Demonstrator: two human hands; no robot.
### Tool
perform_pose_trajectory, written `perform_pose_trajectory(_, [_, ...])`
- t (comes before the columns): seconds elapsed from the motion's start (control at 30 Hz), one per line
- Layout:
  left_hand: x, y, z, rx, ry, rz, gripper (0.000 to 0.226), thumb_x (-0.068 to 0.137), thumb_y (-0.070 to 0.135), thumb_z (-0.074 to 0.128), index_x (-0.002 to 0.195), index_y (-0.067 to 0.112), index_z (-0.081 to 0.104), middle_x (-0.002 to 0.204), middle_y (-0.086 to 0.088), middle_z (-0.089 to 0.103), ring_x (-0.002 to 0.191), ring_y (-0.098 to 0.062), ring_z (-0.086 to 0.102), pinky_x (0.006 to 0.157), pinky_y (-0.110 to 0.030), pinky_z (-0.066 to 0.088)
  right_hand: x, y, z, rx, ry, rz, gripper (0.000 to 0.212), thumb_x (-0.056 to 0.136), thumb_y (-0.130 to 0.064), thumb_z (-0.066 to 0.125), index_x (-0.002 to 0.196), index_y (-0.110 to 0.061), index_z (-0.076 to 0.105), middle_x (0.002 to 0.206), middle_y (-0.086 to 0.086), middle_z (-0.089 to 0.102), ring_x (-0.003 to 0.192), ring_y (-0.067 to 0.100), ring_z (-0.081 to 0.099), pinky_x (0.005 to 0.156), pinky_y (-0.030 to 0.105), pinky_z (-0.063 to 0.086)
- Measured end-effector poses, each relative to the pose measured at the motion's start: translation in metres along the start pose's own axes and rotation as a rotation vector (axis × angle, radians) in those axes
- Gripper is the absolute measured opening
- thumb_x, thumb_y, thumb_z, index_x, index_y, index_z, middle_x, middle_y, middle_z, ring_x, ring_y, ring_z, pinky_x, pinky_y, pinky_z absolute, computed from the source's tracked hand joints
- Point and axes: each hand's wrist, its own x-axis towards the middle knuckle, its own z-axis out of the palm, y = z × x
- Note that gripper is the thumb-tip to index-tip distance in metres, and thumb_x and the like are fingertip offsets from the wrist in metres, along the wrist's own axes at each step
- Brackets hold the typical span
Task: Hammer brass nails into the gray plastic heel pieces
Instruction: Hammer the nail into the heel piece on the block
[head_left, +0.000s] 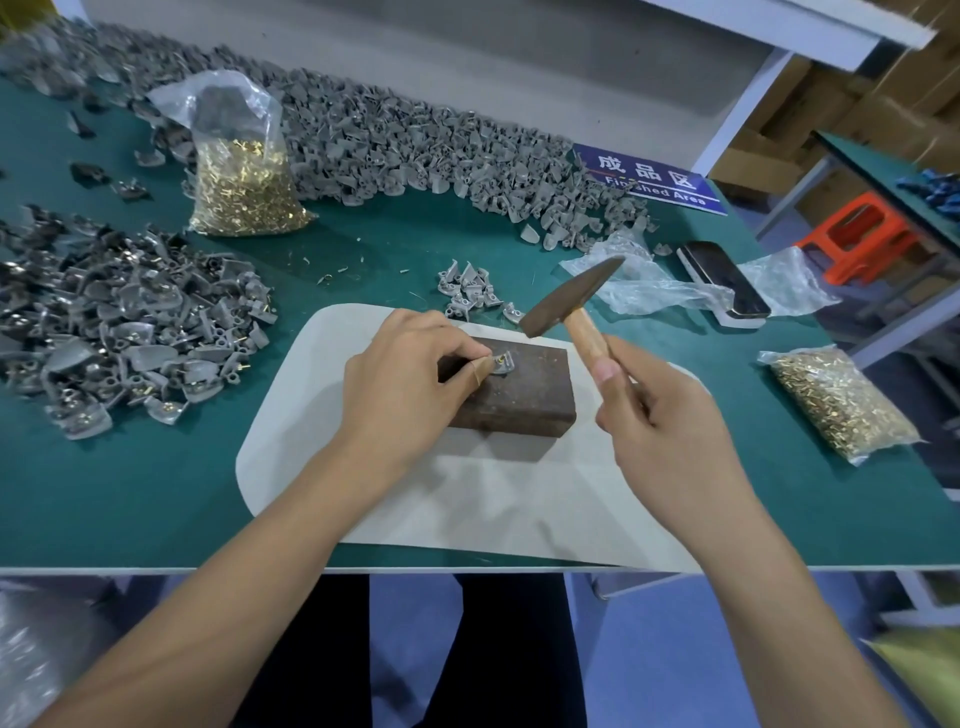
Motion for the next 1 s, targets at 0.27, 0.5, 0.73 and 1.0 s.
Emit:
perform_pose_trajectory(0.27, [0.001, -0.003, 0.000, -0.070, -0.027, -0.027, 0.005, 0.087, 0.043, 0.077, 0.084, 0.043, 0.074, 0.090, 0.023, 0.064, 0.102, -0.004, 0.050, 0.072, -0.038, 0.049, -0.004, 0.001, 0.012, -0.001, -0.116, 0.052, 0.026, 0.109, -0.034, 0.040, 0.100, -0.023, 0.062, 0.062, -0.009, 0.044, 0.057, 0.012, 0.037, 0.055, 0.032, 0.032])
perform_pose_trajectory(0.5, [0.000, -0.004, 0.001, -0.081, -0.007, -0.019, 0.005, 0.085, 0.051, 0.076, 0.082, 0.047, 0.074, 0.088, 0.031, 0.061, 0.097, 0.003, 0.046, 0.063, -0.024, 0.036, 0.000, -0.007, 0.002, 0.011, 0.035, 0.015, 0.027, 0.109, -0.038, 0.040, 0.099, -0.020, 0.058, 0.073, 0.006, 0.050, 0.058, 0.012, 0.037, 0.052, 0.025, 0.029])
perform_pose_trajectory(0.73, [0.001, -0.006, 0.002, -0.098, -0.008, -0.020, 0.004, 0.085, 0.048, 0.078, 0.083, 0.045, 0.076, 0.086, 0.028, 0.063, 0.098, -0.003, 0.049, 0.069, -0.034, 0.047, -0.003, -0.005, 0.005, -0.027, -0.053, 0.030, 0.027, 0.109, -0.037, 0.039, 0.102, -0.022, 0.061, 0.070, 0.003, 0.049, 0.056, 0.011, 0.038, 0.051, 0.026, 0.030])
perform_pose_trajectory(1.0, [0.000, -0.006, 0.003, -0.117, -0.016, -0.030, 0.004, 0.083, 0.047, 0.079, 0.083, 0.046, 0.076, 0.087, 0.028, 0.064, 0.099, -0.003, 0.049, 0.072, -0.037, 0.049, -0.007, -0.003, 0.011, -0.024, -0.092, 0.033, 0.024, 0.109, -0.035, 0.040, 0.092, -0.031, 0.057, 0.062, -0.007, 0.046, 0.057, 0.014, 0.040, 0.052, 0.026, 0.031])
